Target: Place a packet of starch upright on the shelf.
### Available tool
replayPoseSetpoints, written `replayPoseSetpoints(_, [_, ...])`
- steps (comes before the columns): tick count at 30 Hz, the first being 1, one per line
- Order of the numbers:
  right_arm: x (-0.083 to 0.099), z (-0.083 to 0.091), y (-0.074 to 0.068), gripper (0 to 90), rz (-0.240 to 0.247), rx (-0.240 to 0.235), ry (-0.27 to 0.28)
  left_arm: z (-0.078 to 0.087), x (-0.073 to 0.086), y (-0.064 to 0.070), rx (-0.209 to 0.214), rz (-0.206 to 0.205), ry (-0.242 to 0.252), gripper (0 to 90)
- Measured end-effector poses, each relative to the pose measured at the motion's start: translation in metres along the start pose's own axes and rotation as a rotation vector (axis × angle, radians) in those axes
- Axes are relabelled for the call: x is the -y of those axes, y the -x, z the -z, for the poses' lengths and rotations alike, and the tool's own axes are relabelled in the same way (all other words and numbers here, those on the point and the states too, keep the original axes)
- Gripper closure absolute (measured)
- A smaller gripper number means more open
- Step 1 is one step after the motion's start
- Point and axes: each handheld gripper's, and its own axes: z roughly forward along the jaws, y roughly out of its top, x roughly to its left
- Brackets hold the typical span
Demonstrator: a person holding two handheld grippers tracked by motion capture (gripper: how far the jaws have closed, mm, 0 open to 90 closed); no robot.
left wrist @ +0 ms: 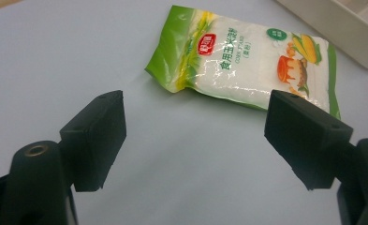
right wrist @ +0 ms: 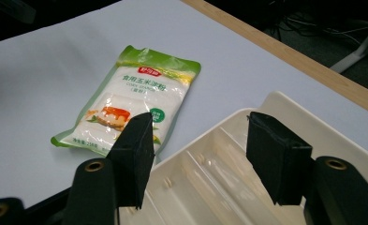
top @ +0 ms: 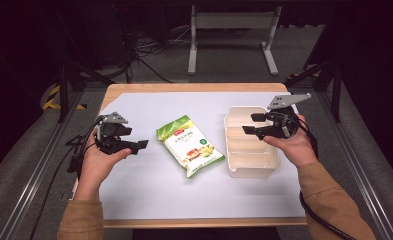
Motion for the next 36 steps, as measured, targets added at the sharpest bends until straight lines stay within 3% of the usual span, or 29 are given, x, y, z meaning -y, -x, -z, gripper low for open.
replayPoseSetpoints(4, [0.001,0.004,0.002,41.3,-0.005,0.004,-0.008,-0.002,0.001,-0.004,0.009,0.050,0.000,19.3])
replayPoseSetpoints(12, [0.006,0.015,0.001,41.2,-0.014,0.037,-0.009,-0.014,-0.001,-0.009,0.035,0.106,-0.003,14.8])
replayPoseSetpoints(16, [0.011,0.026,-0.001,41.1,-0.017,0.056,-0.004,-0.029,-0.007,-0.009,0.044,0.116,-0.011,14.8])
replayPoseSetpoints(17, [0.014,0.032,-0.001,41.1,-0.023,0.064,-0.001,-0.032,-0.008,-0.010,0.039,0.116,-0.009,20.6])
replayPoseSetpoints(19, [0.015,0.035,0.000,41.1,-0.026,0.068,0.001,-0.042,-0.010,-0.012,0.076,0.135,-0.042,24.9])
replayPoseSetpoints(25, [0.027,0.046,0.004,40.7,-0.064,0.085,0.001,-0.071,-0.014,-0.015,0.114,0.163,-0.105,21.6])
replayPoseSetpoints(30, [0.035,0.050,0.006,40.6,-0.081,0.092,-0.003,-0.091,-0.015,-0.016,0.139,0.189,-0.115,23.4])
replayPoseSetpoints(36, [0.039,0.056,0.005,40.2,-0.088,0.103,-0.007,-0.111,-0.016,-0.018,0.135,0.225,-0.116,22.2])
